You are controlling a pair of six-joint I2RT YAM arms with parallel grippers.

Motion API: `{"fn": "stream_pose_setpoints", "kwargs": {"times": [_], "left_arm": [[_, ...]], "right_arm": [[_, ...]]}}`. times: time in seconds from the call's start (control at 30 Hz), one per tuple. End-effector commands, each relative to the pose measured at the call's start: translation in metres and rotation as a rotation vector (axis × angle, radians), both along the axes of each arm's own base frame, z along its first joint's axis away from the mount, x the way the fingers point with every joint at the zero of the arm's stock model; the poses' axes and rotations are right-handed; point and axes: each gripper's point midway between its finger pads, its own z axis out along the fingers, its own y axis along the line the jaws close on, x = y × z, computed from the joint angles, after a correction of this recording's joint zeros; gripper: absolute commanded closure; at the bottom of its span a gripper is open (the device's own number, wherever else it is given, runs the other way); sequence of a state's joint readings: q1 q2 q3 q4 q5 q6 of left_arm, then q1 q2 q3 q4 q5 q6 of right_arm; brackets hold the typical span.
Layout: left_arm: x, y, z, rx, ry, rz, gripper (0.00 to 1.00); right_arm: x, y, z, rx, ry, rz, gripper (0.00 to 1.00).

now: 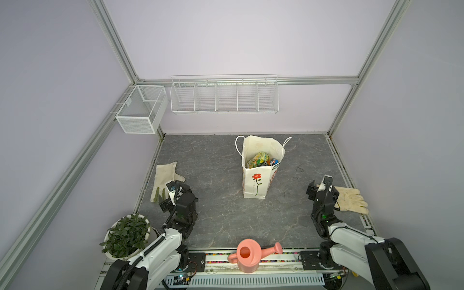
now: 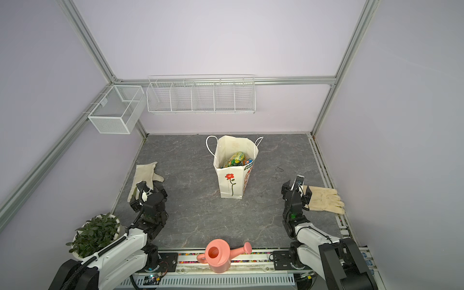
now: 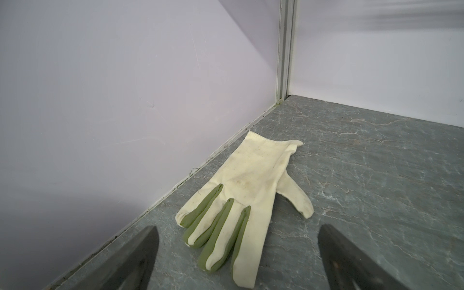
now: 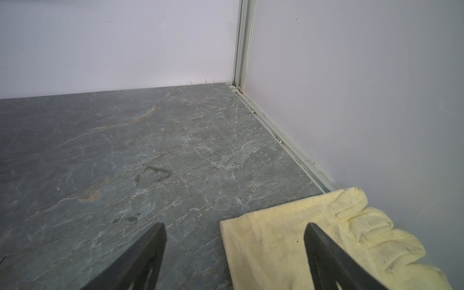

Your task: Place the snacks into the paper bag

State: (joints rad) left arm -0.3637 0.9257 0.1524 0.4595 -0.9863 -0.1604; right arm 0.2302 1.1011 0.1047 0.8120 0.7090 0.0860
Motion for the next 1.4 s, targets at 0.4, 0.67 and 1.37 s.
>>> {"fn": "stream_pose_setpoints", "kwargs": {"times": [0.4,0.67,1.37], "left_arm": [[0.032,-0.001,0.019,-0.013,-0.049,0.018,0.01],[0.038,0.001,0.018,-0.021,-0.059,0.020,0.01],[0.048,0.015,0.018,-0.040,-0.146,0.052,0.01]], "right_arm": [[0.019,0.000,0.023,-0.025,-0.115,-0.002,0.11],[0.018,-0.001,0.023,-0.036,-0.138,-0.005,0.11],[0.047,0.020,0.008,-0.136,-0.092,0.142,0.11]]}}
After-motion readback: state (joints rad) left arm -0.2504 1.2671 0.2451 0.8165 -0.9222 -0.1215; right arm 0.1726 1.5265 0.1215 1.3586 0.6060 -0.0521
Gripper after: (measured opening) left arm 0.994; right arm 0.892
